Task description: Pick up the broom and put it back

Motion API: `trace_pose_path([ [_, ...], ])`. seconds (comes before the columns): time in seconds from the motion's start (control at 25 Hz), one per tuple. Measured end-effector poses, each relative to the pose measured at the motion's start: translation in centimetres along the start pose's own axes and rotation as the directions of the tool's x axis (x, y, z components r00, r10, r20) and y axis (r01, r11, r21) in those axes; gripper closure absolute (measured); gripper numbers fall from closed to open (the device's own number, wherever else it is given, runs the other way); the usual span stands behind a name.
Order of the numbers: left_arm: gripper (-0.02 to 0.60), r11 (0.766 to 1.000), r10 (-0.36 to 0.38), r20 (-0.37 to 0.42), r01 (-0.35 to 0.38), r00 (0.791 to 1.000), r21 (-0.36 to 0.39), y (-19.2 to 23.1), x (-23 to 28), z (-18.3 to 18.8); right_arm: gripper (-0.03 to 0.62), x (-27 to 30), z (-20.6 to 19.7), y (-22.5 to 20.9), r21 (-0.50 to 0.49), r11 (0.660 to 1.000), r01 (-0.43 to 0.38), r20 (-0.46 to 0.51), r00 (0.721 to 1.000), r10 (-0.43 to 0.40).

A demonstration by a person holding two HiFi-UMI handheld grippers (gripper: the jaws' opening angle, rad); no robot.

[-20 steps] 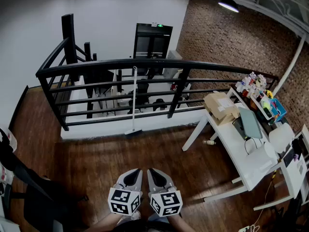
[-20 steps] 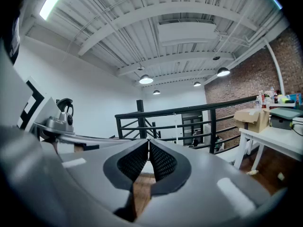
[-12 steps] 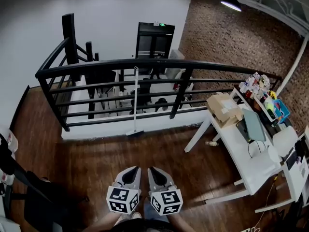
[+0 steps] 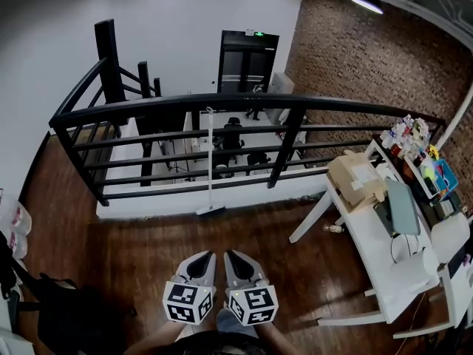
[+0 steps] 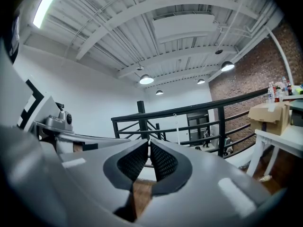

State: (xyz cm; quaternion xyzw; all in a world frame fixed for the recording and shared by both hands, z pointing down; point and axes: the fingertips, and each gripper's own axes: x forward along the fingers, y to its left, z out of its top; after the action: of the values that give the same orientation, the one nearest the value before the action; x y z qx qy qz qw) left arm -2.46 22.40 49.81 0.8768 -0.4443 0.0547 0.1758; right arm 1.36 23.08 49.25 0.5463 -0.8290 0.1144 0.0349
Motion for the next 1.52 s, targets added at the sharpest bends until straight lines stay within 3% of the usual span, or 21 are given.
trace_pose_path([
  [0.68,0.577,0.998,0.059,-0.027,-0.059,0.998,0.003,1.9,15.6,4.6,0.589,10.5,3.7,-12.0,0.034,0.997,-0.067,-0.019,0.998,0.068],
  [1.2,0.577,0.991,0.13,-0.009,-0.13,0.991,-0.004,4.3,19.0,6.2,0.589,15.2,5.2,-14.4,0.021,0.991,-0.133,-0.007,0.991,0.134],
  [1.52,0.577,0.992,0.126,0.001,-0.126,0.992,-0.014,7.6,22.5,7.5,0.589,20.0,6.0,-15.5,-0.003,0.99,-0.138,-0.012,0.99,0.138],
])
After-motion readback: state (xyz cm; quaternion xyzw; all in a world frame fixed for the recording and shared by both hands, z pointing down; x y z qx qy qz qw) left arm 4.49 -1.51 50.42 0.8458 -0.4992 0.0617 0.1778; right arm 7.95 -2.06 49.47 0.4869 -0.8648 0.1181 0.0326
